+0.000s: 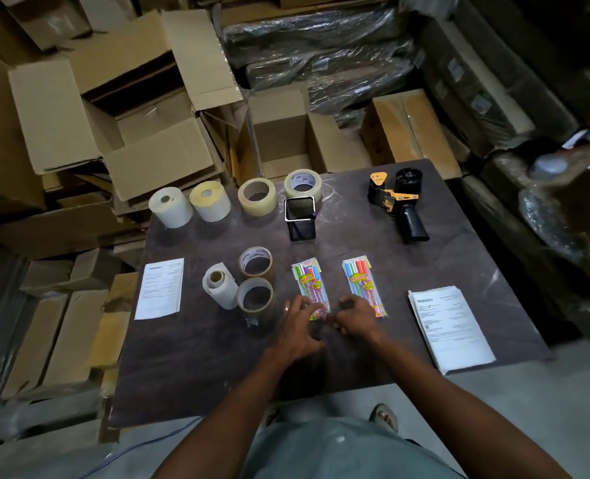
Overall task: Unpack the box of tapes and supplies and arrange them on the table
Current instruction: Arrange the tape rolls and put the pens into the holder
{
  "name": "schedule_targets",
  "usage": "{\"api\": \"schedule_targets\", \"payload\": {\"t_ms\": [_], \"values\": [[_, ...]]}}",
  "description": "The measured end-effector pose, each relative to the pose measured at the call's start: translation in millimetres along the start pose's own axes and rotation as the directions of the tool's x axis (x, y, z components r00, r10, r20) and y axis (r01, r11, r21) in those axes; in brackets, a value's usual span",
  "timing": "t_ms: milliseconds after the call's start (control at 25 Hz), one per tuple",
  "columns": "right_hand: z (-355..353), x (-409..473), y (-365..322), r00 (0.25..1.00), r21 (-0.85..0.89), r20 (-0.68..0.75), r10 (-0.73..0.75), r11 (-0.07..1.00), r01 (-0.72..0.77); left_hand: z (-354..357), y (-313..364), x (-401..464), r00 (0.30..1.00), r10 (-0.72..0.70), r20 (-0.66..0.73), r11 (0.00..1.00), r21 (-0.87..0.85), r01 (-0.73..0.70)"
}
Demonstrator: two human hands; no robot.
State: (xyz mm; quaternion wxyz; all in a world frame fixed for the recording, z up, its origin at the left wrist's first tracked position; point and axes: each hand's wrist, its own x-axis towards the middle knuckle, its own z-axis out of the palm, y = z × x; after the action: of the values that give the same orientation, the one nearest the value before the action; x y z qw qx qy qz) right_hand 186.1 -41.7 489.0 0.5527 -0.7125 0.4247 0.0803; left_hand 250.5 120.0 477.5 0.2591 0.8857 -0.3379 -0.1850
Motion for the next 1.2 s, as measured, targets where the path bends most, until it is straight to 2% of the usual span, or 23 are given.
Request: {"api": "schedule_targets", "payload": {"t_ms": [160,280,360,400,480,560,640,720,800,840,880,920,960,1000,1040,1080,1120,1200], "values": [[-19.6,0.8,-7.9,0.988,0.252,0.132,0.078,0.962,-0.109,8.8,9.9,1.8,0.989,0.042,-0.139,0.997,0.072,-0.033],[-28.2,4.4,-7.5,0.985,0.3,0.16,0.066,0.947,-0.112,13.8,13.8,6.5,0.973,0.091,-0.211,0.995,0.052,-0.082],[-31.4,6.2,-7.2,0.989,0.27,0.135,0.059,0.958,-0.094,12.6,16.6,9.5,0.962,0.082,-0.259,0.996,-0.008,-0.087],[-34.2,6.1,-7.4,0.993,0.228,0.117,0.021,0.972,-0.048,10.4,18.8,11.5,0.956,0.068,-0.284,0.996,-0.04,-0.083],[-39.7,5.6,-7.7,0.983,0.048,0.092,-0.161,0.986,0.157,6.3,22.6,15.2,0.945,0.061,-0.321,0.993,-0.08,-0.091],[-41.9,4.5,-9.8,0.923,-0.237,0.104,-0.37,0.893,0.384,5.9,22.7,19.6,0.939,0.076,-0.334,0.989,-0.095,-0.114],[-39.2,4.8,-10.2,0.858,-0.41,0.099,-0.504,0.765,0.497,7.0,20.2,23.6,0.942,0.074,-0.326,0.987,-0.11,-0.115],[-34.0,7.3,-10.0,0.815,-0.472,0.112,-0.568,0.691,0.547,9.0,18.5,25.7,0.94,0.07,-0.335,0.985,-0.127,-0.118],[-29.8,10.5,-11.5,0.802,-0.486,0.144,-0.58,0.664,0.568,8.2,19.9,24.2,0.935,0.062,-0.349,0.979,-0.161,-0.126],[-28.9,11.9,-12.2,0.792,-0.478,0.162,-0.588,0.655,0.585,8.0,21.4,21.9,0.934,0.019,-0.356,0.966,-0.233,-0.109],[-29.1,11.8,-13.0,0.784,-0.46,0.157,-0.601,0.658,0.597,7.6,25.0,19.0,0.934,-0.075,-0.35,0.925,-0.374,-0.066],[-29.1,13.0,-12.5,0.773,-0.437,0.126,-0.622,0.664,0.606,7.2,28.8,16.5,0.922,-0.228,-0.312,0.817,-0.576,0.007],[-30.4,11.4,-13.6,0.765,-0.405,0.091,-0.638,0.678,0.613,5.8,32.5,14.9,0.88,-0.417,-0.227,0.616,-0.783,0.09],[-31.2,11.2,-13.4,0.755,-0.369,0.059,-0.653,0.688,0.624,4.4,36.4,14.0,0.817,-0.569,-0.089,0.344,-0.929,0.139],[-32.5,9.4,-14.5,0.75,-0.344,0.032,-0.661,0.697,0.629,2.5,40.4,12.1,0.768,-0.636,0.076,0.051,-0.989,0.14],[-33.1,6.5,-16.9,0.736,-0.323,0.003,-0.677,0.696,0.641,0.0,44.0,10.6,0.738,-0.64,0.214,-0.184,-0.975,0.123],[-33.3,3.8,-19.7,0.731,-0.298,-0.027,-0.682,0.703,0.645,-3.3,46.9,9.8,0.724,-0.618,0.307,-0.338,-0.935,0.107],[-33.7,-1.8,-23.8,0.735,-0.207,-0.082,-0.673,0.733,0.648,-12.5,54.7,8.8,0.733,-0.558,0.389,-0.494,-0.865,0.083]]}}
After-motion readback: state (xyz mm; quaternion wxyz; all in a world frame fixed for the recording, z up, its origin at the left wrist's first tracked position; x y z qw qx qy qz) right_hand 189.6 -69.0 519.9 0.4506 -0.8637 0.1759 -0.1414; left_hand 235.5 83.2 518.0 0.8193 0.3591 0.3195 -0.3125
